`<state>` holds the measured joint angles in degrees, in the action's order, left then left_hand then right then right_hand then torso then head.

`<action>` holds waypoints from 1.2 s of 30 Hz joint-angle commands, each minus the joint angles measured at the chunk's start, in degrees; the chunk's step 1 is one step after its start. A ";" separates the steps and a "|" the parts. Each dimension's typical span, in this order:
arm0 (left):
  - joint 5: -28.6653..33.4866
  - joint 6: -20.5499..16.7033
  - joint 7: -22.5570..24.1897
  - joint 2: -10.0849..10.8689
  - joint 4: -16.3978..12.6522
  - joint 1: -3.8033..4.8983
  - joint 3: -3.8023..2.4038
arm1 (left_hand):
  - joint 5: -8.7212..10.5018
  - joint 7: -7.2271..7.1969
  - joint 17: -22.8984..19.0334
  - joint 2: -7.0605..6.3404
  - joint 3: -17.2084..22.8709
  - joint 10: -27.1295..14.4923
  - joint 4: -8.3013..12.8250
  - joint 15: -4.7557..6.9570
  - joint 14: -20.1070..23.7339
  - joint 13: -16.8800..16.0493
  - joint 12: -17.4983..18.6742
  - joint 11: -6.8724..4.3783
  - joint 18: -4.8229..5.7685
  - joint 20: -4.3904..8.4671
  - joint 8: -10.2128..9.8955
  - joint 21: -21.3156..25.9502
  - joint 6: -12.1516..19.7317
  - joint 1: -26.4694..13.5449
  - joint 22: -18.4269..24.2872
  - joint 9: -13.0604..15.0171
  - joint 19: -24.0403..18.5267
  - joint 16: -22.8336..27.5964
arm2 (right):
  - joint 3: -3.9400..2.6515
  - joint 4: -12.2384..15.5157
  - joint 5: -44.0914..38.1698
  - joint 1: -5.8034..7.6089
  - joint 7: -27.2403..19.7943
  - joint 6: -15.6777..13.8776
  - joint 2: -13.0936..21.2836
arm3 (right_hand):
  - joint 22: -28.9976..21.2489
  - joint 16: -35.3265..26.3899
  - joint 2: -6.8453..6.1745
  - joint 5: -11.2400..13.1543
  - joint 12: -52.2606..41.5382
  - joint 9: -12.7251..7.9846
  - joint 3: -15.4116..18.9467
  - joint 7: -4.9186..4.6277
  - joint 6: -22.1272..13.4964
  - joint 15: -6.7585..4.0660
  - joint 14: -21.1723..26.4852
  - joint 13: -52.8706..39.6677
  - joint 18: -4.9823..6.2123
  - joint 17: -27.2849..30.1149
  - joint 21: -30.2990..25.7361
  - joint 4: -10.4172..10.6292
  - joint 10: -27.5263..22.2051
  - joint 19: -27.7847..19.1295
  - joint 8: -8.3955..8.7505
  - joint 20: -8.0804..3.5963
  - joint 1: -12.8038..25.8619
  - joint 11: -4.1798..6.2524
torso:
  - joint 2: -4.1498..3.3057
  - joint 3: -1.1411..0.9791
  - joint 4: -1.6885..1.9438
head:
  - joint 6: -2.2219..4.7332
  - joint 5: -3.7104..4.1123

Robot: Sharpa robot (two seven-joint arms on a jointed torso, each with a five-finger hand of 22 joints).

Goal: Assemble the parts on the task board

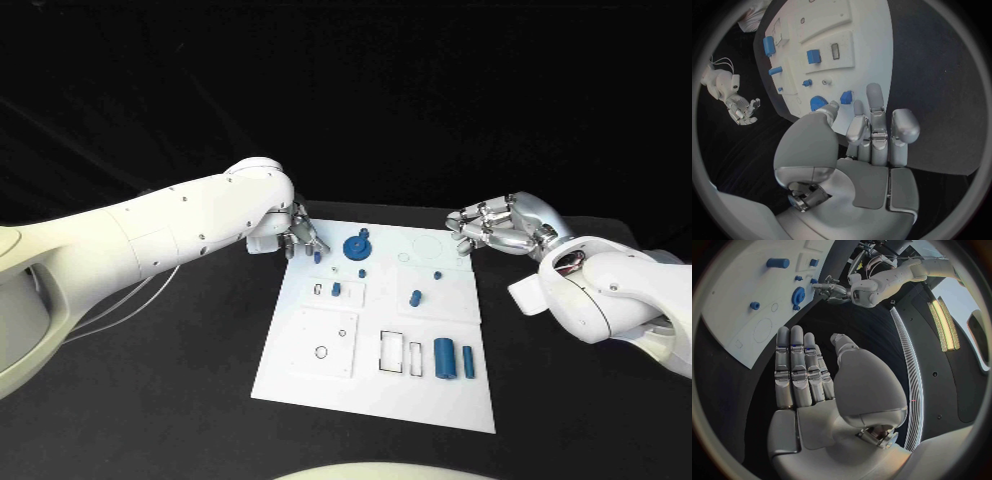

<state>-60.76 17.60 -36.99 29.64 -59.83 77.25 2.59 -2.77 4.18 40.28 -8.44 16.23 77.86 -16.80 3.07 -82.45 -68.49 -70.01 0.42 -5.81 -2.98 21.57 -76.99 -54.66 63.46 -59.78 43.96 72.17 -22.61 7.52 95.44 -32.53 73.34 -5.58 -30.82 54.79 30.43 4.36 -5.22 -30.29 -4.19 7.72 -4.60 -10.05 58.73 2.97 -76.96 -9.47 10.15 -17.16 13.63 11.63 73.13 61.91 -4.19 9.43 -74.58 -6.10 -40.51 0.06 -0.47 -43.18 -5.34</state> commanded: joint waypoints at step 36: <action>3.12 1.72 0.21 -0.39 0.05 -0.09 -0.02 | -0.31 -0.92 0.19 5.20 6.72 0.19 4.56 0.28 -0.05 0.03 -0.42 -1.07 -0.25 0.09 0.31 -0.23 -1.35 10.57 -0.56 -1.32 0.37 0.30 | -0.02 -0.41 0.10 -0.26 -0.56 0.48 -0.58 | -0.13 -0.29 -0.18 0.01 -0.19 -0.08 -0.17 -0.02 -0.45 0.13 0.22 -0.08 0.25 0.06 -0.20 0.30 -0.37 -0.20 -0.28 0.00 0.47 0.08 | -0.01 0.03 -0.02 | -0.21 0.04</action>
<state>-59.17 18.29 -37.03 29.42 -59.79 77.20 2.55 -2.76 3.76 40.39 -3.67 22.55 78.07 -12.43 3.07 -82.45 -68.55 -70.35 -0.20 -5.80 -2.97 21.46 -76.99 -55.90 73.33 -60.28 42.38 72.17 -22.62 7.52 95.06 -32.47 73.11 -5.62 -30.78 54.26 30.36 4.36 -5.22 -30.29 -4.19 7.72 -4.60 -10.05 58.73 2.97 -76.97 -9.49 10.15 -17.17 13.63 11.63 73.13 61.92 -4.19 9.42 -74.58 -6.10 -40.55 0.05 -0.48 -43.34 -5.30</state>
